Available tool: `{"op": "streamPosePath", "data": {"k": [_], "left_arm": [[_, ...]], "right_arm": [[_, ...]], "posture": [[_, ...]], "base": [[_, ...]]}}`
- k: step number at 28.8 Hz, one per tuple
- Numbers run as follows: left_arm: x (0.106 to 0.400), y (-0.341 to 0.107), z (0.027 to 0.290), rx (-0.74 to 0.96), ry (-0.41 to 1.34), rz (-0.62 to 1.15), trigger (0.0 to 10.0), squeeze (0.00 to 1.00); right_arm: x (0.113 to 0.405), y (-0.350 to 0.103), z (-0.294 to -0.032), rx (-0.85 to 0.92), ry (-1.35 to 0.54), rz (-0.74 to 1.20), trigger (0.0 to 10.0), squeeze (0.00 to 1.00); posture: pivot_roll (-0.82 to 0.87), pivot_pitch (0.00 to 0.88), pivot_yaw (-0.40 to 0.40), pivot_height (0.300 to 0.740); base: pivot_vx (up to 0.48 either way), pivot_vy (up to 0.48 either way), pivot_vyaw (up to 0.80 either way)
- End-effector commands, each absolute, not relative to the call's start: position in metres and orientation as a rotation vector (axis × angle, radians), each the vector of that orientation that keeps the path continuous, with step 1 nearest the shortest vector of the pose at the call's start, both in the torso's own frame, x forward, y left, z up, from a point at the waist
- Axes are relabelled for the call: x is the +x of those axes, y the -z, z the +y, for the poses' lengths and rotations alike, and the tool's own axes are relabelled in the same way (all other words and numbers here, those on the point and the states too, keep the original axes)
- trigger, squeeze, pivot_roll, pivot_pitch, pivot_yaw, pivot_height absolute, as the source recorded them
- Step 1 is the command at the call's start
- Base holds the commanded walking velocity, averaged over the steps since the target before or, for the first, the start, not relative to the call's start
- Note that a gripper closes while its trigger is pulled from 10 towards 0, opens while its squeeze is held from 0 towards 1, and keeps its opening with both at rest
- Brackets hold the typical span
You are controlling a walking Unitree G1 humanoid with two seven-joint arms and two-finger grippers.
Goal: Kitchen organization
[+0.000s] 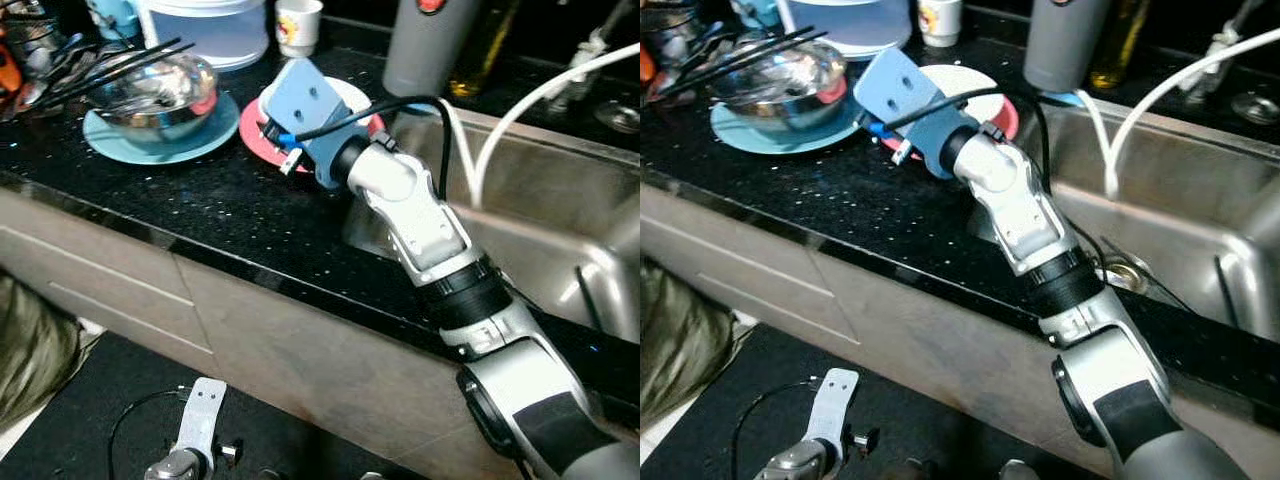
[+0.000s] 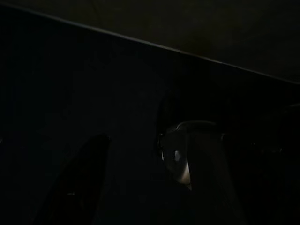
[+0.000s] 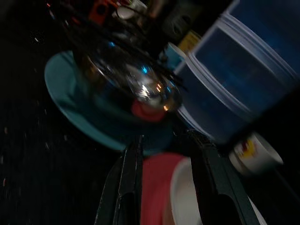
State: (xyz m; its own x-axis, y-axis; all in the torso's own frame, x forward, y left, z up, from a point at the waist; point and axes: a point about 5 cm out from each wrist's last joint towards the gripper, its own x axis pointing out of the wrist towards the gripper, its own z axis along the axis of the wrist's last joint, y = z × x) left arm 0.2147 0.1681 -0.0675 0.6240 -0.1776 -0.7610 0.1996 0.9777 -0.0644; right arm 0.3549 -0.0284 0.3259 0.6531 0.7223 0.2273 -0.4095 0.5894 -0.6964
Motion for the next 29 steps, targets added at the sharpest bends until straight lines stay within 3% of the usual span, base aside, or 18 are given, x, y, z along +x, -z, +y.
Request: {"op": "streamPosePath", "data": {"k": [1, 29], "left_arm": [[0.205, 0.073, 0.169, 0.029, 0.22, 0.909, 10.0, 0.0], [0.206, 0.073, 0.17, 0.032, 0.224, 0.909, 10.0, 0.0]], "right_arm": [[0.356, -0.329, -0.031, -0.638, -0.686, -0.54, 10.0, 0.0], [0.379, -0.346, -0.087, -0.661, -0.455, -0.505, 10.0, 0.0]], "posture": [[0.03, 0.157, -0.037, 0.74], [0.02, 0.157, -0.033, 0.74]], "base": [[0.0, 0.0, 0.76], [0.0, 0.0, 0.75]]}}
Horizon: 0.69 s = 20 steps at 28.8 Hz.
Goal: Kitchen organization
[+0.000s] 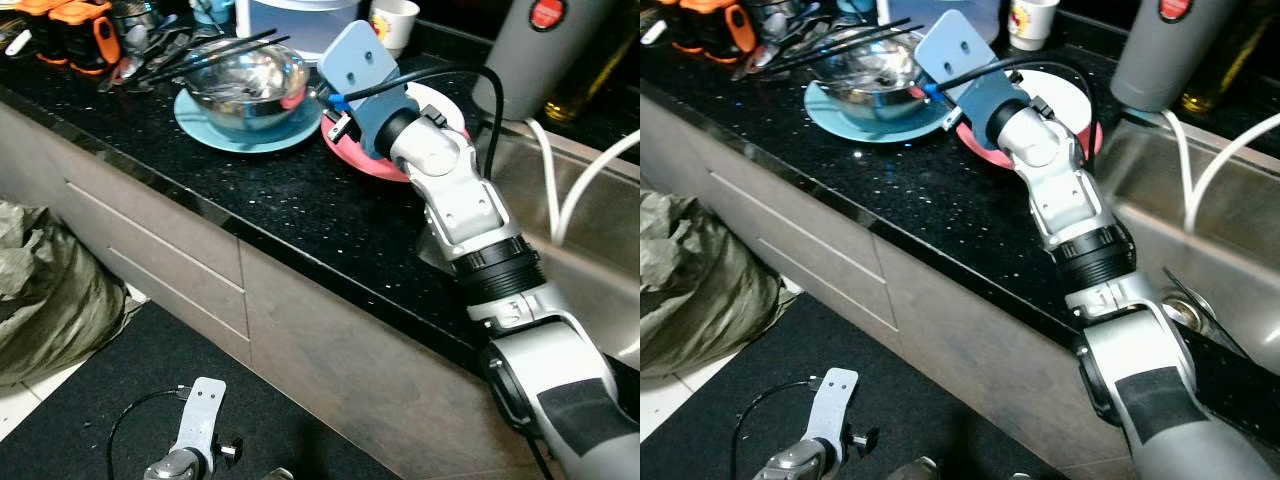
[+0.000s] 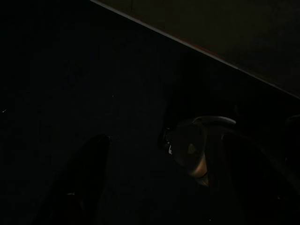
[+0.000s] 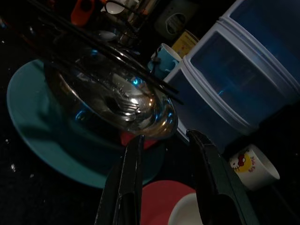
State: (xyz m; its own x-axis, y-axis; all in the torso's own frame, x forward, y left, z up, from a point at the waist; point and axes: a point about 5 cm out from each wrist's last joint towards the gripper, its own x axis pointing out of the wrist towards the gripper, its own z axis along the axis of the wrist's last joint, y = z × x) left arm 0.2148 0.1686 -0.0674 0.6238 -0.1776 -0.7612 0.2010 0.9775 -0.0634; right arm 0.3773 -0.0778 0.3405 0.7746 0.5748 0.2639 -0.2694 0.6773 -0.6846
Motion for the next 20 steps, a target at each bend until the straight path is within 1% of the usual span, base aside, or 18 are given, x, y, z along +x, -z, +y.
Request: {"op": "streamPosePath", "data": {"k": [1, 2, 5, 7, 9, 11, 13, 14, 17, 18, 20], "left_arm": [[0.206, 0.073, 0.17, 0.032, 0.224, 0.909, 10.0, 0.0], [0.206, 0.073, 0.17, 0.032, 0.224, 0.909, 10.0, 0.0], [0.206, 0.073, 0.17, 0.034, 0.223, 0.909, 10.0, 0.0], [0.206, 0.073, 0.169, 0.034, 0.223, 0.909, 10.0, 0.0], [0.206, 0.073, 0.169, 0.034, 0.221, 0.908, 10.0, 0.0], [0.205, 0.073, 0.169, 0.034, 0.22, 0.908, 10.0, 0.0], [0.205, 0.073, 0.169, 0.033, 0.219, 0.908, 10.0, 0.0], [0.205, 0.073, 0.169, 0.033, 0.219, 0.908, 10.0, 0.0], [0.205, 0.073, 0.169, 0.035, 0.222, 0.909, 10.0, 0.0], [0.205, 0.073, 0.169, 0.035, 0.222, 0.909, 10.0, 0.0], [0.205, 0.073, 0.169, 0.037, 0.224, 0.911, 10.0, 0.0]], "right_arm": [[0.379, -0.347, -0.089, -0.659, -0.445, -0.508, 10.0, 0.0], [0.38, -0.348, -0.09, -0.657, -0.44, -0.51, 10.0, 0.0], [0.383, -0.347, -0.099, -0.716, -0.416, -0.476, 10.0, 0.0], [0.383, -0.347, -0.1, -0.721, -0.416, -0.474, 10.0, 0.0], [0.384, -0.346, -0.11, -0.812, -0.44, -0.437, 10.0, 0.0], [0.38, -0.343, -0.127, -0.944, -0.502, -0.373, 10.0, 0.0], [0.373, -0.347, -0.145, -0.961, -0.522, -0.343, 10.0, 0.0], [0.373, -0.347, -0.145, -0.961, -0.522, -0.343, 10.0, 0.0], [0.36, -0.35, -0.165, -0.965, -0.588, -0.326, 10.0, 0.0], [0.36, -0.35, -0.165, -0.965, -0.588, -0.326, 10.0, 0.0], [0.351, -0.347, -0.172, -0.957, -0.656, -0.31, 10.0, 0.0]], "posture": [[0.02, 0.157, -0.033, 0.74], [0.02, 0.157, -0.033, 0.74], [0.03, 0.157, -0.032, 0.74], [0.03, 0.157, -0.032, 0.74], [0.03, 0.157, -0.032, 0.74], [0.03, 0.157, -0.034, 0.74], [0.03, 0.156, -0.036, 0.74], [0.03, 0.156, -0.036, 0.74], [0.02, 0.152, -0.028, 0.74], [0.02, 0.152, -0.028, 0.74], [0.02, 0.15, -0.027, 0.74]], "base": [[0.0, 0.0, 0.78], [0.0, 0.0, 0.78], [0.0, 0.0, 0.0], [0.0, 0.0, 0.0], [0.0, 0.0, 0.0], [0.0, 0.0, 0.0], [0.0, 0.0, 0.0], [0.0, 0.0, 0.0], [0.0, 0.0, 0.0], [0.0, 0.0, 0.0], [0.0, 0.0, 0.0]]}}
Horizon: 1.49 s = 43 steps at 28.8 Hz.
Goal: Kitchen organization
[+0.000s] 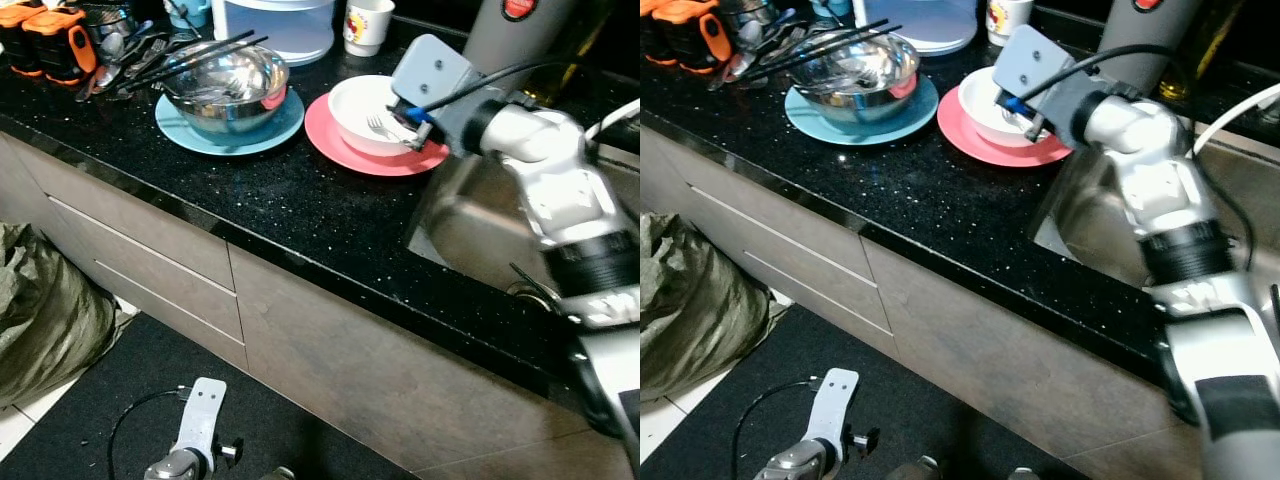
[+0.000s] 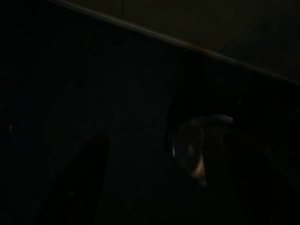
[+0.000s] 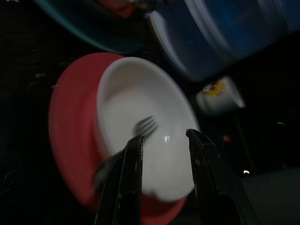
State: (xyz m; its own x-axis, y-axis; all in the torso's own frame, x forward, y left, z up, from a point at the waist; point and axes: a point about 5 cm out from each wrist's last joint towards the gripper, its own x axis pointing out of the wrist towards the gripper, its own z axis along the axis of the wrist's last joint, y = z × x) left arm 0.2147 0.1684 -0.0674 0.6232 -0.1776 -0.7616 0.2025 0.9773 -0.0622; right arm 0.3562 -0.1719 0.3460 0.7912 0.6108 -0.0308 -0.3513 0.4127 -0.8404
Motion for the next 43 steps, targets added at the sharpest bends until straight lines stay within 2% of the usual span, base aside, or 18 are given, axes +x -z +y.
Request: {"op": "streamPosePath", "data": {"k": [1, 8, 23, 43], "left_arm": [[0.205, 0.073, 0.169, 0.037, 0.225, 0.911, 10.0, 0.0], [0.204, 0.074, 0.17, 0.038, 0.224, 0.913, 10.0, 0.0], [0.205, 0.073, 0.169, 0.037, 0.226, 0.911, 10.0, 0.0], [0.206, 0.073, 0.169, 0.037, 0.226, 0.909, 10.0, 0.0]], "right_arm": [[0.348, -0.345, -0.173, -0.948, -0.685, -0.302, 10.0, 0.0], [0.337, -0.328, -0.172, -0.94, -0.814, -0.229, 10.0, 0.0], [0.334, -0.331, -0.168, -0.922, -0.812, -0.268, 10.0, 0.0], [0.348, -0.327, -0.139, -0.987, -0.722, -0.335, 10.0, 0.0]], "posture": [[0.02, 0.15, -0.027, 0.74], [0.02, 0.144, -0.026, 0.74], [0.02, 0.148, -0.025, 0.74], [0.02, 0.152, -0.024, 0.74]], "base": [[0.0, 0.0, 0.0], [0.0, 0.0, 0.0], [0.0, 0.0, 0.0], [0.0, 0.0, 0.0]]}}
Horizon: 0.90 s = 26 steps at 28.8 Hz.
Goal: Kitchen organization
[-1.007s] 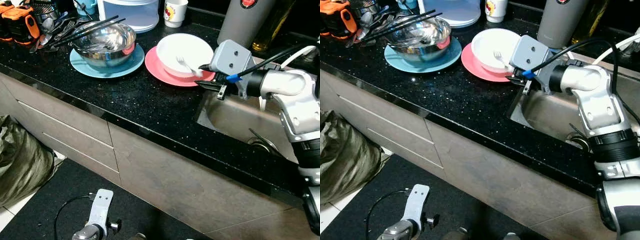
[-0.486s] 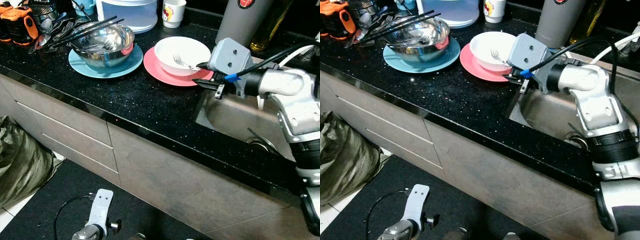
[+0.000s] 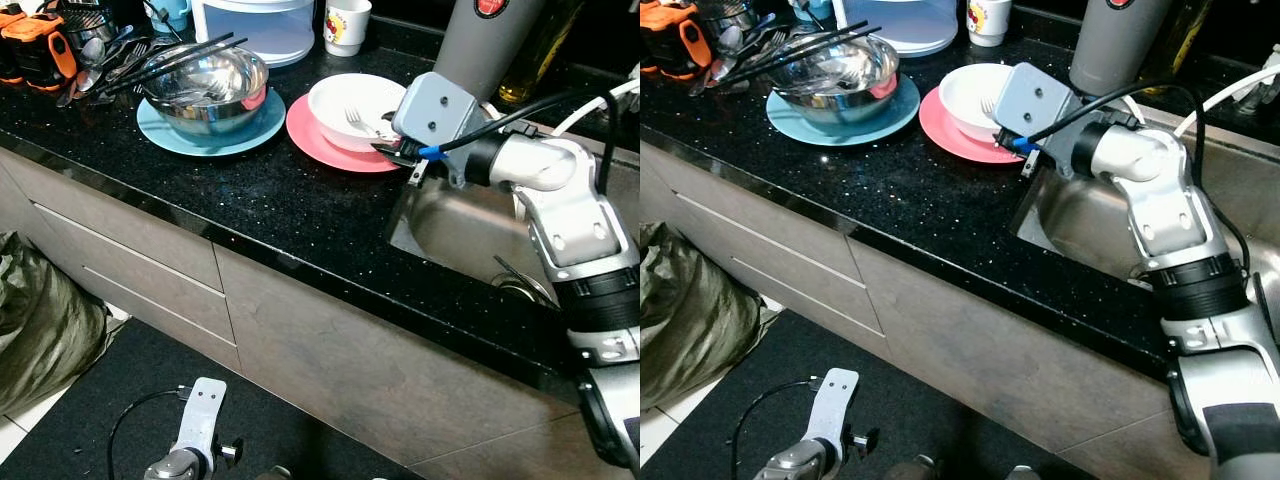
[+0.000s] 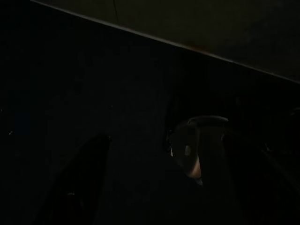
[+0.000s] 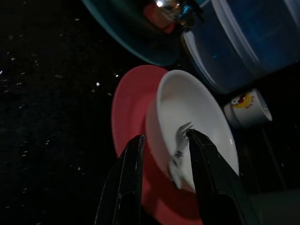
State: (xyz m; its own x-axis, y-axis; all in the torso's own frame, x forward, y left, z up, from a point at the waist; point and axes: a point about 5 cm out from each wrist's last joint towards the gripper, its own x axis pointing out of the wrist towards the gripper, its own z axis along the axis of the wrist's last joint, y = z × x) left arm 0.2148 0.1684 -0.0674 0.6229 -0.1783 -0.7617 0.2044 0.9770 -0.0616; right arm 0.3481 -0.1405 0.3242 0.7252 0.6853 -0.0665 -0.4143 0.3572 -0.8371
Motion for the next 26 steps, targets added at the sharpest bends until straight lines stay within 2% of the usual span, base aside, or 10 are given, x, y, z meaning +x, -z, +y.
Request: {"op": "streamPosePath", "data": {"k": [1, 18, 19, 21, 22, 23, 24, 25, 26], "left_arm": [[0.206, 0.073, 0.169, 0.037, 0.226, 0.909, 10.0, 0.0], [0.206, 0.073, 0.169, 0.035, 0.225, 0.908, 10.0, 0.0], [0.206, 0.073, 0.169, 0.034, 0.224, 0.908, 10.0, 0.0], [0.206, 0.073, 0.168, 0.033, 0.223, 0.907, 10.0, 0.0], [0.206, 0.073, 0.168, 0.033, 0.223, 0.907, 10.0, 0.0], [0.206, 0.073, 0.168, 0.033, 0.223, 0.907, 10.0, 0.0], [0.206, 0.073, 0.168, 0.032, 0.223, 0.907, 10.0, 0.0], [0.206, 0.073, 0.168, 0.032, 0.223, 0.907, 10.0, 0.0], [0.206, 0.073, 0.168, 0.032, 0.224, 0.907, 10.0, 0.0]], "right_arm": [[0.348, -0.327, -0.137, -0.99, -0.72, -0.337, 10.0, 0.0], [0.358, -0.322, -0.11, -1.023, -0.661, -0.386, 10.0, 0.0], [0.359, -0.321, -0.106, -1.032, -0.666, -0.388, 4.1, 0.0], [0.359, -0.319, -0.105, -1.044, -0.673, -0.383, 2.1, 0.0], [0.359, -0.317, -0.105, -1.056, -0.679, -0.374, 3.5, 0.0], [0.359, -0.317, -0.105, -1.056, -0.679, -0.374, 3.5, 0.0], [0.359, -0.316, -0.105, -1.067, -0.683, -0.366, 4.5, 0.0], [0.359, -0.316, -0.105, -1.067, -0.683, -0.366, 4.5, 0.0], [0.36, -0.314, -0.105, -1.077, -0.683, -0.36, 8.1, 0.0]], "posture": [[0.02, 0.152, -0.024, 0.74], [0.02, 0.153, -0.029, 0.74], [0.02, 0.153, -0.031, 0.74], [0.02, 0.154, -0.031, 0.74], [0.02, 0.154, -0.032, 0.74], [0.02, 0.154, -0.032, 0.74], [0.02, 0.154, -0.032, 0.74], [0.02, 0.154, -0.032, 0.74], [0.02, 0.154, -0.031, 0.74]], "base": [[0.0, 0.0, 0.0], [0.0, 0.0, 0.0], [0.0, 0.0, 0.0], [0.0, 0.0, 0.0], [0.0, 0.0, 0.0], [0.0, 0.0, 0.0], [0.0, 0.0, 0.0], [0.0, 0.0, 0.0], [0.0, 0.0, 0.0]]}}
